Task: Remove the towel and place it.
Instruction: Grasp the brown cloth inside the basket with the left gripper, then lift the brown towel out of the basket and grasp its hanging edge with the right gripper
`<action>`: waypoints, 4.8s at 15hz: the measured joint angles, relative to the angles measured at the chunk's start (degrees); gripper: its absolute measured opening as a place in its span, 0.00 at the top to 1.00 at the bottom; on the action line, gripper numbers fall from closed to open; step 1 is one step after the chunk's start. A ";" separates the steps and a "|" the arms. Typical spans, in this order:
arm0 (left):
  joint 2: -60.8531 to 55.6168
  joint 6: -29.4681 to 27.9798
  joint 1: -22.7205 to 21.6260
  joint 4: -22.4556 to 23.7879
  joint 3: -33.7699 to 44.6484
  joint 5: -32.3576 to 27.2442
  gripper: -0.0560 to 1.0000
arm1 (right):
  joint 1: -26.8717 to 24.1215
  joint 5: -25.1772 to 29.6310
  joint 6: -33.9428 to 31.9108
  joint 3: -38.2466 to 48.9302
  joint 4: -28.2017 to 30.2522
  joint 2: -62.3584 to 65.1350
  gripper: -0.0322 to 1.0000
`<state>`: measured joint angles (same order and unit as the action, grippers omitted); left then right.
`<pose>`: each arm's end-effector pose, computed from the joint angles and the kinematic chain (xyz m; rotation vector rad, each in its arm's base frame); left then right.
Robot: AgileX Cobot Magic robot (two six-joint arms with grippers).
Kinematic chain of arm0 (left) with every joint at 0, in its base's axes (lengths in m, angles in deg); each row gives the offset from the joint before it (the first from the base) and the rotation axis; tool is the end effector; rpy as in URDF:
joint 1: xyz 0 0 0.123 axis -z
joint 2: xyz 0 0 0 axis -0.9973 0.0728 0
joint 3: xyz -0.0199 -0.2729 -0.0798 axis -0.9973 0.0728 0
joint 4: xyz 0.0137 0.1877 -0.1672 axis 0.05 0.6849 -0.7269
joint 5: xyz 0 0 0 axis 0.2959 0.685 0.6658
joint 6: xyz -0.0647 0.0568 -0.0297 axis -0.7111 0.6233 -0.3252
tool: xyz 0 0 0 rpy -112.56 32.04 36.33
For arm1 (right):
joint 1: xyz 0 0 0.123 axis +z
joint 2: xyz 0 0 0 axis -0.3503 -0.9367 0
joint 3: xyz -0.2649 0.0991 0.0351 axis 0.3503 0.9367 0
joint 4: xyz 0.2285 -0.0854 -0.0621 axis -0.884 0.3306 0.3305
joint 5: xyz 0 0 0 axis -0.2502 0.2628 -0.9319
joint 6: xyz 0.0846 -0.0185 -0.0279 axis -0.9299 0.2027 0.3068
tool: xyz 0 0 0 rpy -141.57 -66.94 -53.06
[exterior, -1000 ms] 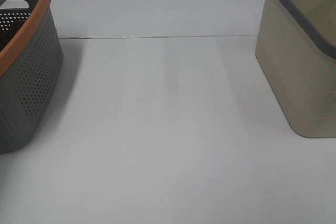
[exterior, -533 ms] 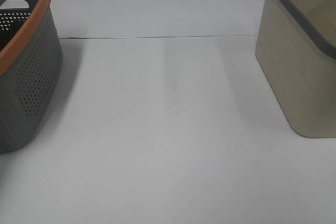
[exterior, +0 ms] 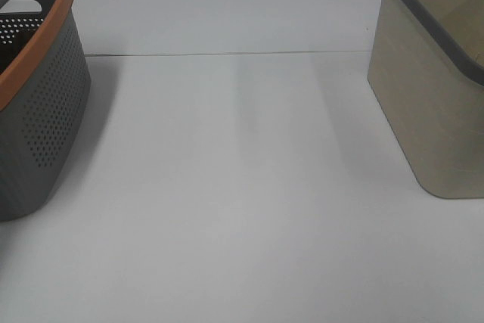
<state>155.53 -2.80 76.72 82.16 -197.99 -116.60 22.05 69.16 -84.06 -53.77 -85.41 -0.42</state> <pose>0.4916 0.0881 0.2277 -0.5166 2.7313 0.1307 -0.0065 0.0062 0.2774 -0.0829 2.0422 0.0801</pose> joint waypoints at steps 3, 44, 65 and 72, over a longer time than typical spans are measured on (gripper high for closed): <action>0.00 -1.03 0.00 0.00 -0.17 0.06 0.43 | 0.00 0.00 0.00 0.00 0.00 0.00 0.26; -26.70 13.92 20.80 -49.62 -12.32 11.40 0.95 | 0.00 0.00 0.00 0.00 -0.52 0.00 0.26; -22.29 15.36 34.03 -44.86 -12.32 15.87 0.95 | 1.20 -18.56 58.27 -5.56 -58.38 -44.75 0.42; -19.25 15.30 35.47 -47.78 -12.32 15.81 0.95 | 9.97 -29.56 61.54 -16.67 -55.46 -60.22 0.42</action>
<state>136.28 12.49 112.18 34.38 -210.31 -100.79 32.02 39.60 -22.52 -70.44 -140.87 -60.64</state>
